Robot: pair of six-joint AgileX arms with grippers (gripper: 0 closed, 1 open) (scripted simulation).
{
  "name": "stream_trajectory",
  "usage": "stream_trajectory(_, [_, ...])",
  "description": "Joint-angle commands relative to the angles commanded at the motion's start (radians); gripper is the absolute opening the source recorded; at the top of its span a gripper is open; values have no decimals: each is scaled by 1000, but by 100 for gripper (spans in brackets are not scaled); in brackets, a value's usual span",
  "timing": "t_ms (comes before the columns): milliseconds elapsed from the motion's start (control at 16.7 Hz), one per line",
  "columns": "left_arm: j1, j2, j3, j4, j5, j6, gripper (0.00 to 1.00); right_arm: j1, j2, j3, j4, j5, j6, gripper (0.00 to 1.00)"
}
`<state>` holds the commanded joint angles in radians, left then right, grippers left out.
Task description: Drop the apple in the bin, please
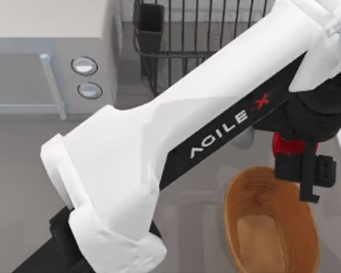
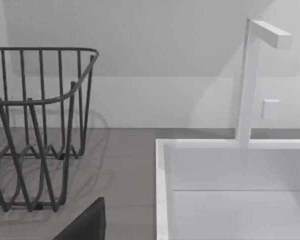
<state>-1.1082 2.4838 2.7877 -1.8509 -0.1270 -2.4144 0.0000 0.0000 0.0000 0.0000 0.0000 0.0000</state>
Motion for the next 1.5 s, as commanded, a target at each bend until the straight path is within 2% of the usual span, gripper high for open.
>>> stream_trajectory(120, [-34,50,50,-18,9,-137,0,0,0,0,0,0,0,100])
stream_trajectory(300, [-66,96,101,-41,27,-259,0,0,0,0,0,0,0,100])
stream_trajectory(660, [-75,109,115,-49,35,-291,0,0,0,0,0,0,0,100])
stream_trajectory(720, [-80,231,370,36,46,-288,0,0,0,0,0,0,0,100])
stream_trajectory(780, [-80,230,368,36,46,-287,0,0,0,0,0,0,0,100])
stream_trajectory(1080, [-72,189,233,83,24,-282,0,0,0,0,0,0,0,100])
stream_trajectory(1500, [-63,58,-181,234,0,-282,0,0,0,0,0,0,0,100])
